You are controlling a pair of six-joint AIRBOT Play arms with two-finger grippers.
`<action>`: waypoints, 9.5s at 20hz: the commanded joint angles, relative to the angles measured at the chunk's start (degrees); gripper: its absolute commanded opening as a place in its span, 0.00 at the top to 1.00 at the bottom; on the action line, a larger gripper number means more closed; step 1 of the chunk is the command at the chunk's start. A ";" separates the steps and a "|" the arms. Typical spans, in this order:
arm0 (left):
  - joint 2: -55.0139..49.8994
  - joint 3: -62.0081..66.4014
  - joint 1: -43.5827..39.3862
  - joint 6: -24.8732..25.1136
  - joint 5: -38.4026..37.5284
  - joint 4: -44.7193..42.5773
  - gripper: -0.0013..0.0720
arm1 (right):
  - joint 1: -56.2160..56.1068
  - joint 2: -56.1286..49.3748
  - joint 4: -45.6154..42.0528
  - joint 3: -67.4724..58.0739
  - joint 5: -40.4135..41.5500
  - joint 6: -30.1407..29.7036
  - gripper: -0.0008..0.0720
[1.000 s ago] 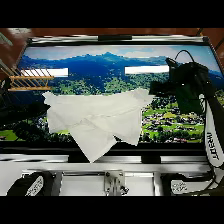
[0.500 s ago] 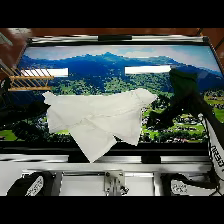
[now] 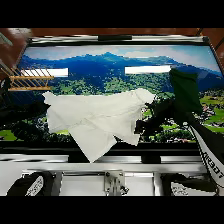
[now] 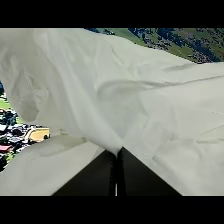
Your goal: Fold the shirts.
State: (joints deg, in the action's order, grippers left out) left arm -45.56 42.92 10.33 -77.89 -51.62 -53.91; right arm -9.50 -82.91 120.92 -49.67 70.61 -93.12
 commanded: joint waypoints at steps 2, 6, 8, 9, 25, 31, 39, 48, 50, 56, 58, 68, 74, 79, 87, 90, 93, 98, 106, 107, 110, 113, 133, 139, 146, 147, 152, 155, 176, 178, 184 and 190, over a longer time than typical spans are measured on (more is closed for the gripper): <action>-0.02 0.13 0.00 0.09 0.09 -0.02 0.94 | -2.10 -2.10 0.79 0.28 -2.89 3.17 0.24; -0.02 1.60 0.02 0.24 1.11 -0.02 0.94 | -2.10 0.37 0.63 -0.22 -3.04 1.62 0.92; 0.02 4.50 0.02 0.24 1.70 -0.04 0.94 | -2.08 4.50 -2.47 -3.10 -2.45 -0.63 0.92; 0.02 6.78 0.02 0.24 1.70 -0.02 0.94 | -2.08 6.97 -5.57 -5.53 -1.81 -0.59 0.92; 0.07 62.99 0.00 -4.07 2.86 5.01 0.94 | 5.20 34.34 -18.03 -45.55 -10.75 2.47 0.76; -5.31 62.97 -4.52 -3.34 -2.01 20.94 0.94 | 5.22 31.89 -14.34 -45.55 -11.74 2.27 0.45; -24.13 62.86 -36.48 4.35 -2.45 13.42 0.94 | 5.22 31.89 -23.47 -45.55 -13.29 5.99 0.45; -52.96 62.86 -51.12 -0.50 -6.27 9.75 0.64 | 5.22 31.89 -41.88 -45.55 -6.93 9.18 0.45; -54.34 62.86 -49.40 -1.27 -10.16 9.49 0.24 | 5.22 31.78 -42.42 -45.55 -6.58 9.20 0.45; -46.23 63.08 -35.15 -9.20 -30.93 -13.40 0.27 | 5.92 23.63 -36.26 -45.07 9.42 3.19 0.29; -41.38 61.99 -30.80 -9.53 -34.53 -22.95 0.29 | 9.35 19.15 -25.97 -41.88 14.34 -0.46 0.29; -13.86 12.63 -16.00 -13.99 -28.94 -23.04 0.04 | 9.05 11.17 -2.54 -13.03 7.17 -8.09 0.13; -9.49 3.43 -14.23 -15.78 -24.22 -16.09 0.04 | 3.26 10.34 -9.27 -12.96 -10.47 -3.43 0.13; -10.16 3.43 -20.83 -16.59 -11.76 -9.03 0.05 | 3.72 10.36 -16.72 -13.60 -10.08 -0.76 0.13; -11.72 3.96 -22.08 -17.33 -17.64 -15.10 0.07 | 3.72 10.34 -24.90 -13.60 -8.09 1.57 0.13; -11.76 3.96 -25.90 -17.94 -19.98 -22.10 0.12 | 3.72 10.34 -24.06 -13.60 -8.44 3.61 0.13; -11.54 3.98 -24.85 -20.87 -26.43 -32.83 0.04 | 3.72 10.34 -19.21 -13.60 -5.11 2.67 0.13; -9.88 3.96 -14.78 -20.33 -29.20 -37.16 0.03 | 3.67 10.34 -13.40 -13.60 1.31 0.68 0.13; -18.95 1.75 -4.42 -14.03 -19.82 -27.32 0.04 | 3.67 10.34 -8.90 -13.60 2.71 -1.75 0.13; -20.70 1.75 -4.39 -13.99 -18.25 -25.79 0.04 | 3.67 10.34 -7.63 -13.57 3.52 -2.69 0.13; -25.92 1.75 -4.39 -11.06 -17.09 -22.03 0.06 | 3.67 10.34 -6.27 -13.57 4.39 -3.37 0.13; -29.42 1.75 -4.42 -10.62 -17.31 -21.81 0.08 | 3.67 10.21 -6.03 -13.57 4.00 -3.74 0.13; -18.73 2.12 -4.28 -6.10 -18.08 -17.79 0.95 | -14.67 1.40 -22.10 -13.60 -15.30 -15.80 0.13; -18.34 7.93 -4.28 -5.25 -19.93 -17.81 0.95 | -14.60 5.66 -25.53 -15.82 -10.64 -17.25 0.13; -18.38 11.56 -4.28 -5.33 -20.22 -17.81 0.95 | -14.62 -1.09 -14.19 -15.85 -12.04 -19.98 0.13; -18.38 11.56 -4.28 -5.46 -20.22 -17.79 0.95 | -14.62 -2.75 -12.90 -15.85 -11.82 -20.15 0.13; -18.38 11.80 -4.28 -5.44 -20.63 -17.14 0.95 | -14.62 -5.66 -11.28 -15.87 -15.65 -19.74 0.69; -18.34 16.83 -4.28 -5.01 -22.86 -17.22 0.95 | -14.60 -2.51 -11.82 -17.44 -18.27 -18.49 0.92; -2.91 69.37 9.81 -10.86 -15.02 -24.15 0.95 | -14.60 39.65 -52.33 -51.87 -17.92 -10.60 0.92; -3.15 69.35 9.79 -10.88 -16.28 -24.15 0.94 | -14.62 40.04 -52.28 -51.87 -15.87 -10.32 0.92; -4.70 67.17 9.77 -10.67 -29.42 -24.09 0.94 | -14.62 39.41 -48.33 -51.84 -3.56 -2.43 0.92; -4.46 50.31 9.22 -8.33 -32.87 -18.43 0.94 | -14.60 34.91 -44.48 -43.04 21.66 -1.51 0.92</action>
State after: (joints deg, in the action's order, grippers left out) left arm -50.09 100.51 19.97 -87.94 -82.28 -75.75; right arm -24.14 -46.63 74.94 -97.54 81.52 -95.55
